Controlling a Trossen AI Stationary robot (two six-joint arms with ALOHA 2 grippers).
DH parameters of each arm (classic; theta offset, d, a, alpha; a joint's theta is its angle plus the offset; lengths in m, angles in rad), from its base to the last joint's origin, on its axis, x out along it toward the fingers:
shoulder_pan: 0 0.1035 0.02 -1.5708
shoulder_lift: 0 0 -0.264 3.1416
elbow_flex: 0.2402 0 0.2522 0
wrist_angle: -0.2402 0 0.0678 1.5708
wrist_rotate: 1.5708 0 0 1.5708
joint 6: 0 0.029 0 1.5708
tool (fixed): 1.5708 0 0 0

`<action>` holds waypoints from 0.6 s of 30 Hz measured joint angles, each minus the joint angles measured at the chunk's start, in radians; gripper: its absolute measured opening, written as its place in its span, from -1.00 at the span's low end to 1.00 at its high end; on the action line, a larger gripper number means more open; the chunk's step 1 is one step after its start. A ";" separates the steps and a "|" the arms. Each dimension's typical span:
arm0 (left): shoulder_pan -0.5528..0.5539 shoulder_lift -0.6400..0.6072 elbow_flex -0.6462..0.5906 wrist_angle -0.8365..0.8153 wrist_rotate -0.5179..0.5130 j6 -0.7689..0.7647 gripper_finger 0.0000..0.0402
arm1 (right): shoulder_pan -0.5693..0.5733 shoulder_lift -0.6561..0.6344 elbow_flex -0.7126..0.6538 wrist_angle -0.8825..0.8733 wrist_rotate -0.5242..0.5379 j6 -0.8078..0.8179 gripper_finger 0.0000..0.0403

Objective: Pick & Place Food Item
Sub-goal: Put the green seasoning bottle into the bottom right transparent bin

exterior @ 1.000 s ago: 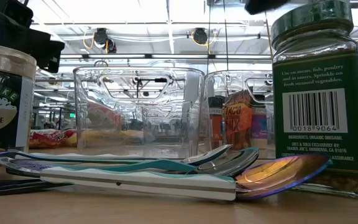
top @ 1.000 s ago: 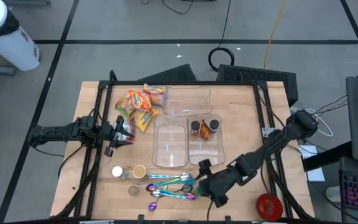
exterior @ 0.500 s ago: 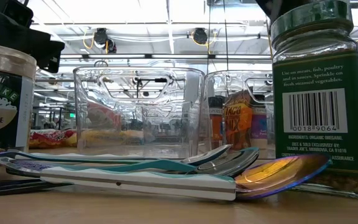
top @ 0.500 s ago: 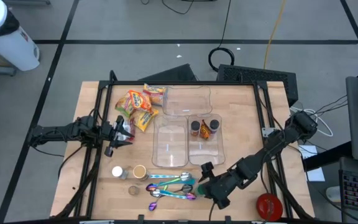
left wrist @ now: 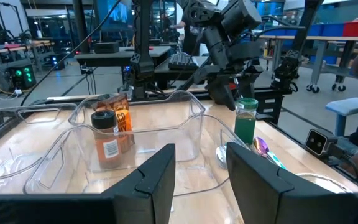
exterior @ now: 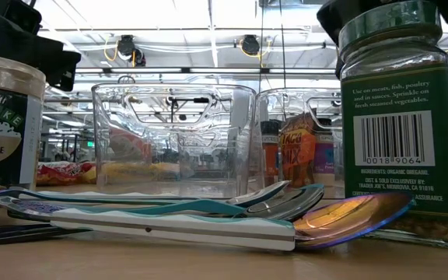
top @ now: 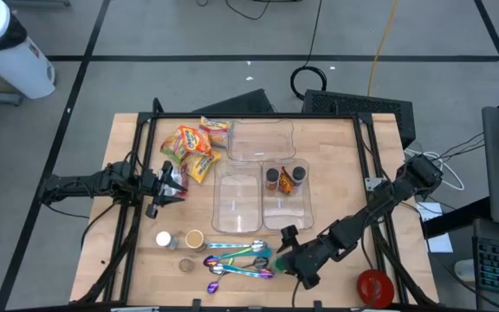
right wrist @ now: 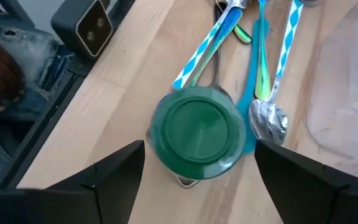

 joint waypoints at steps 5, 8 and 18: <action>0.000 0.000 0.000 0.000 0.000 0.000 -0.24 | -0.002 0.000 -0.037 0.072 -0.005 0.002 0.38; 0.000 0.000 0.000 0.000 0.000 0.000 -0.24 | -0.002 0.000 -0.048 0.115 -0.007 0.003 0.30; 0.000 0.000 0.000 0.000 0.000 0.000 -0.24 | -0.002 0.000 -0.048 0.129 -0.008 0.003 0.07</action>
